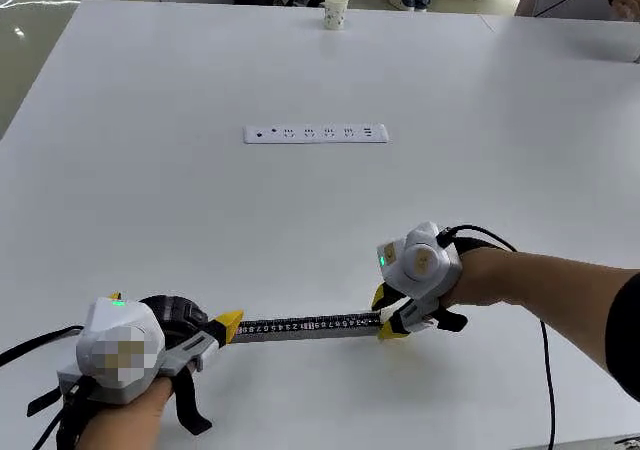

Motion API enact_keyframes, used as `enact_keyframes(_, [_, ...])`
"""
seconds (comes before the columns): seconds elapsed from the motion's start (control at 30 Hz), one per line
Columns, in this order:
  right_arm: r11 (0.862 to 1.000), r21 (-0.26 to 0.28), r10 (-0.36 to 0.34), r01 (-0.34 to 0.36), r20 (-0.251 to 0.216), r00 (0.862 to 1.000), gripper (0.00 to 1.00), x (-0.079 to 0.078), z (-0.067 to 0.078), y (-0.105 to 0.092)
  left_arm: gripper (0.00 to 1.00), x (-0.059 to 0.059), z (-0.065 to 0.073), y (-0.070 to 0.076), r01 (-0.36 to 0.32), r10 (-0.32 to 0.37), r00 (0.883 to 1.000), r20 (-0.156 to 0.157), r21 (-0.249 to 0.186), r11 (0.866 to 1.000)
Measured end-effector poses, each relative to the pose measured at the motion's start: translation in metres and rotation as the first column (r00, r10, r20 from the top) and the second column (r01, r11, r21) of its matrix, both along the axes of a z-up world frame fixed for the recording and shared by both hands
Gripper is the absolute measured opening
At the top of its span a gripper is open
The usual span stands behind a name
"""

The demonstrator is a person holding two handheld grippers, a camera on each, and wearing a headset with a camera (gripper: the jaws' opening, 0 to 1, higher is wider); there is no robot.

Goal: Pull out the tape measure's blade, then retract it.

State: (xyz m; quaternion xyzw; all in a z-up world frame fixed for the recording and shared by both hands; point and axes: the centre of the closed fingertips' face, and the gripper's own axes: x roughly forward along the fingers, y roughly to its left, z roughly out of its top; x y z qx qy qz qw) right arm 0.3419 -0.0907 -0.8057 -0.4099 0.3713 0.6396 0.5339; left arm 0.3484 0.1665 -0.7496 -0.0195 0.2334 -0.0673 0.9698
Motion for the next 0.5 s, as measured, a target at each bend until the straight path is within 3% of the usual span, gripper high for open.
enact_keyframes(0.13, [1.000,-0.010,0.015,-0.015,0.004,1.000,0.14,-0.0010,-0.0010,-0.0005,0.99,0.0003,-0.0001,0.0007,-0.004,0.004,1.000,-0.001,-0.002,1.000])
enact_keyframes(0.5, [0.999,-0.045,0.028,-0.027,0.030,0.999,0.11,0.0009,-0.0037,0.0007,0.99,0.0005,-0.0054,0.0018,-0.010,0.010,1.000,-0.008,0.009,1.000])
